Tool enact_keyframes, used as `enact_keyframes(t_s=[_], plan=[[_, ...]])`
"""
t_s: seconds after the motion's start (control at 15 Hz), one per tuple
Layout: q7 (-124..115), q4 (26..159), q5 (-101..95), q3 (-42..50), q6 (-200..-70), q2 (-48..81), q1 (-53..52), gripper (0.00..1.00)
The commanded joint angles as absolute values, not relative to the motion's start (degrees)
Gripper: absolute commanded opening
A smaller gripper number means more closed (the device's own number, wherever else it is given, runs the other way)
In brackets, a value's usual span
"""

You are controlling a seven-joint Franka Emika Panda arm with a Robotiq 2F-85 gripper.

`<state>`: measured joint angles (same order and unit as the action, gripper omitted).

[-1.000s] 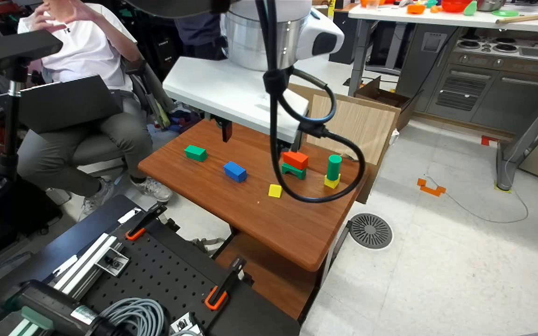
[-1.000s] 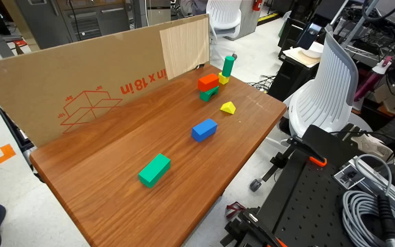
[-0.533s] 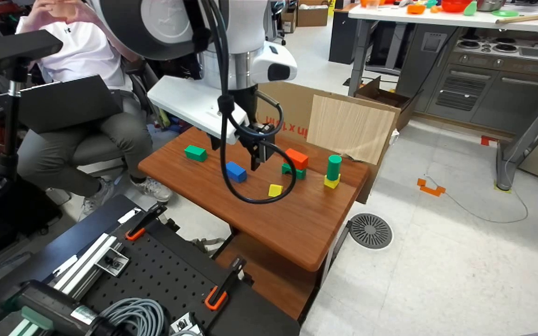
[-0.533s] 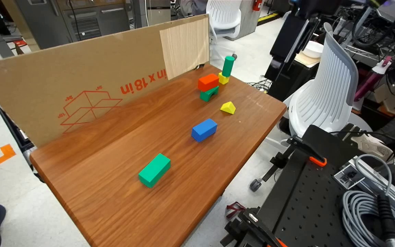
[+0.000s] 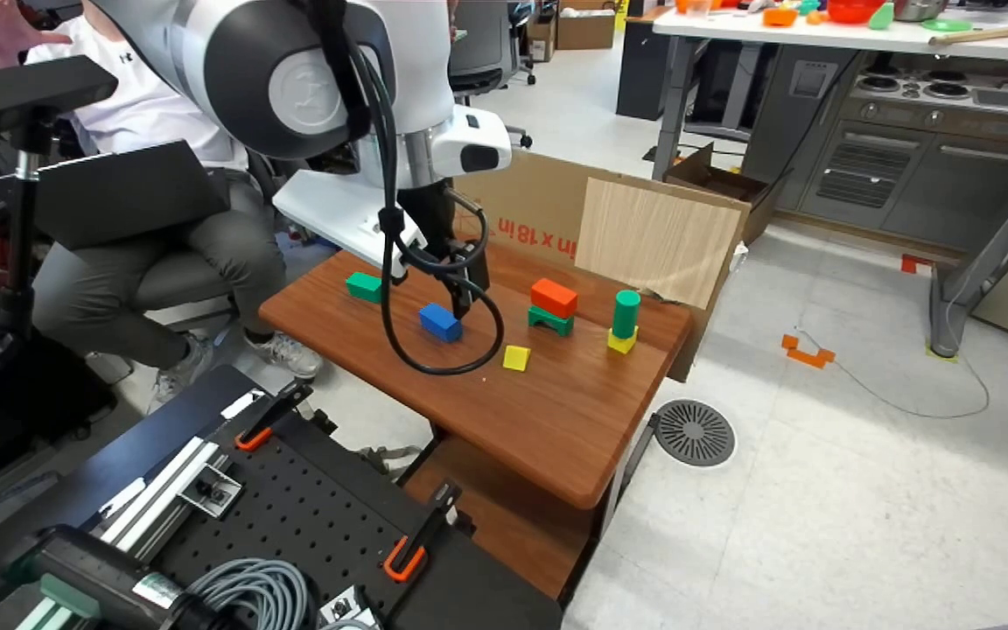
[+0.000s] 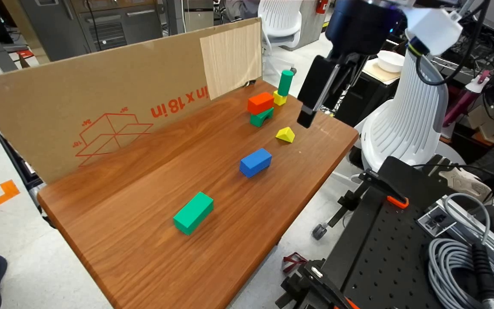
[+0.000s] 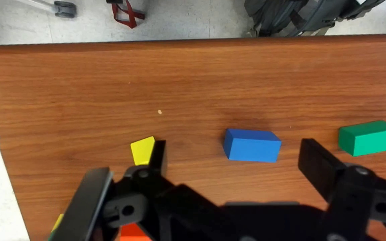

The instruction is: Put the blue thing on top of the orange one

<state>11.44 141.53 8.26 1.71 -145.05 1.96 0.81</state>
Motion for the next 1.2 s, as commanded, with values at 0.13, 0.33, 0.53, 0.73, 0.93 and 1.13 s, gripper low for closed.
enact_keyframes(t_s=[0.13,0.33,0.53,0.73,0.93,1.13], plan=[[5.9,139.1,7.0,-0.3,-150.4,8.2,0.0,1.00],[3.2,137.0,6.0,-0.9,-150.1,11.5,-0.5,1.00],[0.2,134.7,3.9,-0.8,-150.2,14.0,-1.4,1.00],[-3.0,132.9,1.1,-0.4,-150.1,16.0,-2.6,1.00],[-5.2,131.2,-0.6,-0.2,-149.6,18.0,-3.6,1.00],[-7.3,129.8,-2.2,0.2,-149.3,20.0,-4.6,1.00]])
